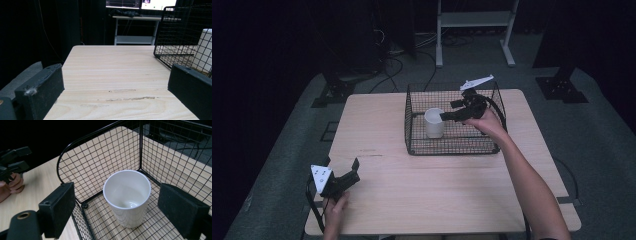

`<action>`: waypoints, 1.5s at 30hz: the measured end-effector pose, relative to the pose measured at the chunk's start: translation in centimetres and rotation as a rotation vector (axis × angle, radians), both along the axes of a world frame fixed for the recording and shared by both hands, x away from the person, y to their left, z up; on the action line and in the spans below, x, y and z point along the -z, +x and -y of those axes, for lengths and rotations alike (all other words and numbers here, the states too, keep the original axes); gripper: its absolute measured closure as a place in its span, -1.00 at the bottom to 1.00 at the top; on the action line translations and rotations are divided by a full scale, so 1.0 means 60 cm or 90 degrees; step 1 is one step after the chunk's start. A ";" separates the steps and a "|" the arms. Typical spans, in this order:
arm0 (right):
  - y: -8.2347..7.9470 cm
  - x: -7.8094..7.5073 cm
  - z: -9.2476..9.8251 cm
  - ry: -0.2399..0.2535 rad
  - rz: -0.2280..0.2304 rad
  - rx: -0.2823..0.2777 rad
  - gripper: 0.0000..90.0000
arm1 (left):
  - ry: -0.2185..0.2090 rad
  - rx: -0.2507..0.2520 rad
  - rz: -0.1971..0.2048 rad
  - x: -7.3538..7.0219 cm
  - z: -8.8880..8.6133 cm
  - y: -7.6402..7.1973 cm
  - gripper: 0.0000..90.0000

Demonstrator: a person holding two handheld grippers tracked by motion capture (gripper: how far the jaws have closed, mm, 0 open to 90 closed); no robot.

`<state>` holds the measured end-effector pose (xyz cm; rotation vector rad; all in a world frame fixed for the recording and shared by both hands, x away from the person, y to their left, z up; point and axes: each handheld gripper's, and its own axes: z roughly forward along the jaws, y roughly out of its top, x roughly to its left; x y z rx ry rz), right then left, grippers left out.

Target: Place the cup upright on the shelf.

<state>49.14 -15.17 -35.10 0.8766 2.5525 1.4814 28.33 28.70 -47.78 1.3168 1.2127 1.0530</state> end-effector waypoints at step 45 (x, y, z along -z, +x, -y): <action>-0.126 0.011 0.046 0.017 0.019 -0.068 -0.69 | 0.003 0.001 0.000 0.000 0.001 0.000 -1.00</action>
